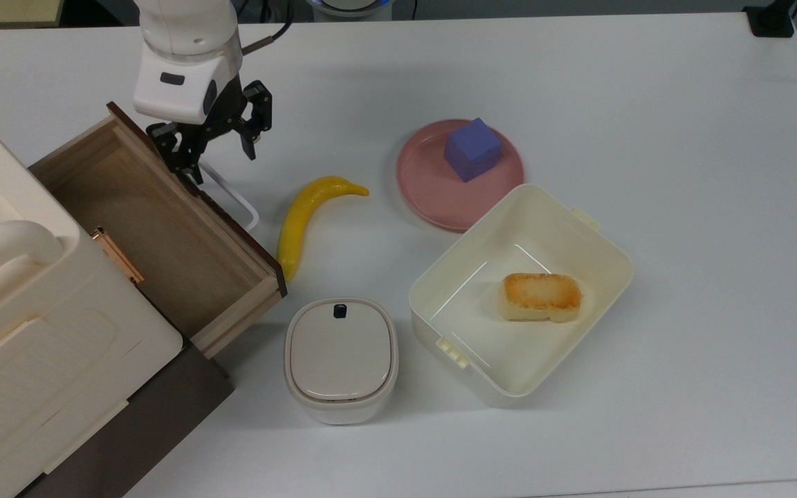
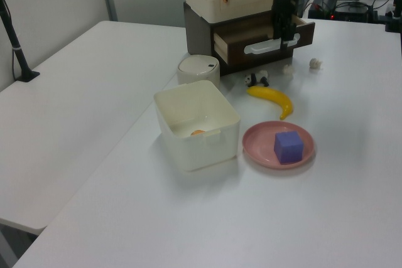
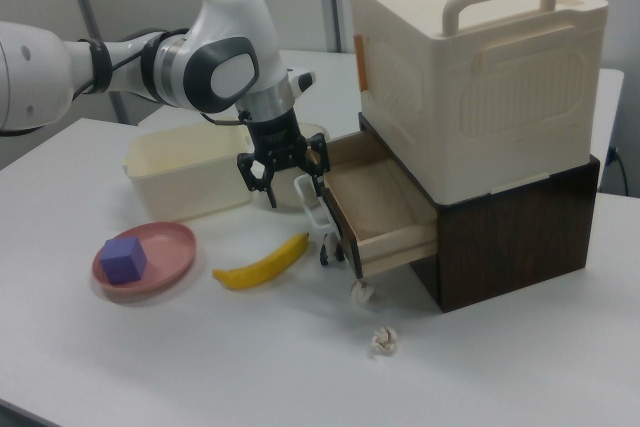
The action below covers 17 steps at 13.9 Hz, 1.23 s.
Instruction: Slide open the drawer
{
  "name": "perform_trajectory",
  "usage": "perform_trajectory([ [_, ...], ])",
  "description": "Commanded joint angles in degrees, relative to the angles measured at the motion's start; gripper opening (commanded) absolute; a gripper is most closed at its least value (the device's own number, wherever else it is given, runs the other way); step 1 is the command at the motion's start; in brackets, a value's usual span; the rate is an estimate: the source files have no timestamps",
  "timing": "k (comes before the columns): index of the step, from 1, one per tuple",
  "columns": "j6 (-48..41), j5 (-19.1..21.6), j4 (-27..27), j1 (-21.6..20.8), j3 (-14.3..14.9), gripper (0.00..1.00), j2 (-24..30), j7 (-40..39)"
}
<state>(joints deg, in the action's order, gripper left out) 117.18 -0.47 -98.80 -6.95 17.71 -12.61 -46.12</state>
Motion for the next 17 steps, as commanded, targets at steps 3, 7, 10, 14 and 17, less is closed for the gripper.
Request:
perform_trajectory([
  [3, -7.2, 1.0, -0.6, -0.1, 0.0, 1.0, 4.4, 1.7],
  [7, -11.8, 2.8, 0.5, 0.5, -2.3, 1.0, 8.6, 16.8],
  [10, -11.7, 2.1, 0.2, 5.3, -11.0, 1.0, 10.4, 31.7],
  [14, -13.5, 2.1, 0.0, 7.3, -13.0, 1.0, 13.4, 33.9],
  [17, -16.3, 2.2, 0.3, 7.9, -13.3, 1.0, 14.1, 34.2],
])
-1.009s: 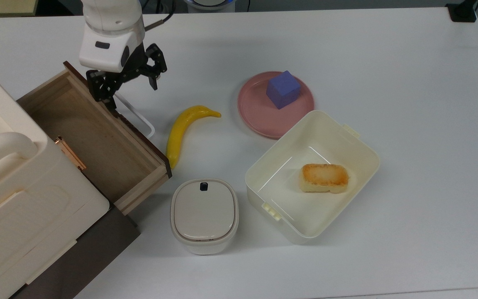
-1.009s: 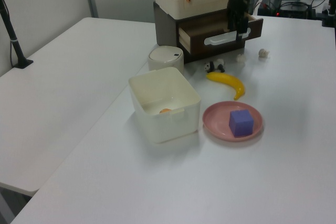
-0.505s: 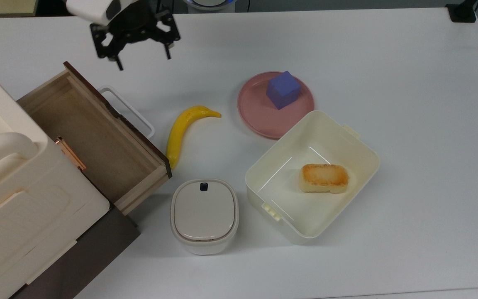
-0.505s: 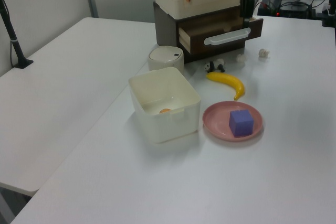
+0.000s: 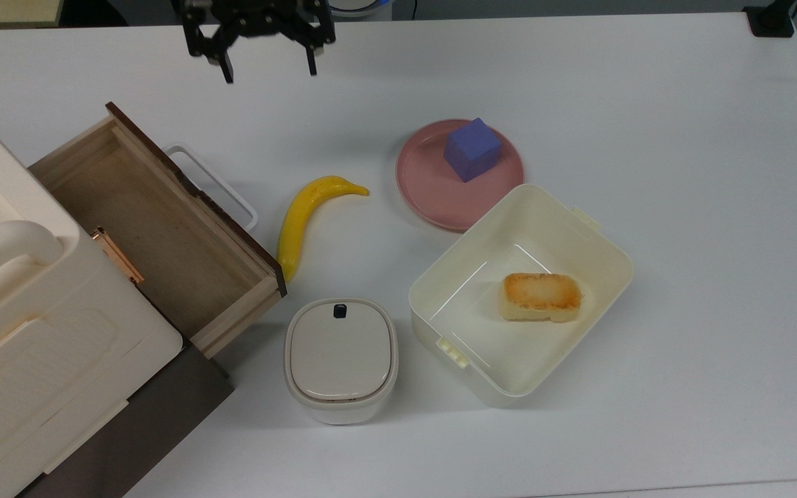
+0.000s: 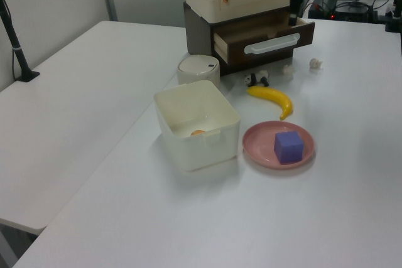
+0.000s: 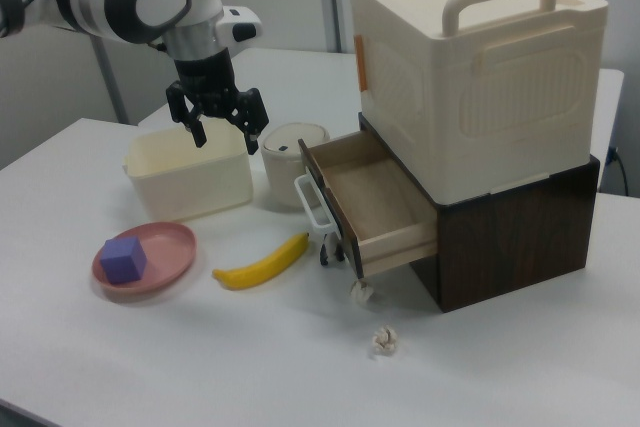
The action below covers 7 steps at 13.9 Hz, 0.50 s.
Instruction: Slide open the drawer
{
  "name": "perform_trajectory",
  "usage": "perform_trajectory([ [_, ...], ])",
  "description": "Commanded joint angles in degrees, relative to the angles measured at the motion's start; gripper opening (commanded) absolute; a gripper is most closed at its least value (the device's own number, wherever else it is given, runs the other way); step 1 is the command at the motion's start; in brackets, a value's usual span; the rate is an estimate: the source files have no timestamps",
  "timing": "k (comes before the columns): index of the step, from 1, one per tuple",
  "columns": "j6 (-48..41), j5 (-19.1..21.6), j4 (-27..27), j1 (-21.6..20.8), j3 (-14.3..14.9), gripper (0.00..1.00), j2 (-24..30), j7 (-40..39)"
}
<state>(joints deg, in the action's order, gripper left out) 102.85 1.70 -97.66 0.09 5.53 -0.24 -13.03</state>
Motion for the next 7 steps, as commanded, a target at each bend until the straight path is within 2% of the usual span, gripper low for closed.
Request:
perform_trajectory([
  [1, -2.4, 0.1, -0.9, 1.1, -1.5, 1.0, 1.7, 1.3],
  [7, -3.1, 0.4, -0.7, 1.1, -1.5, 1.0, 1.6, 6.2],
])
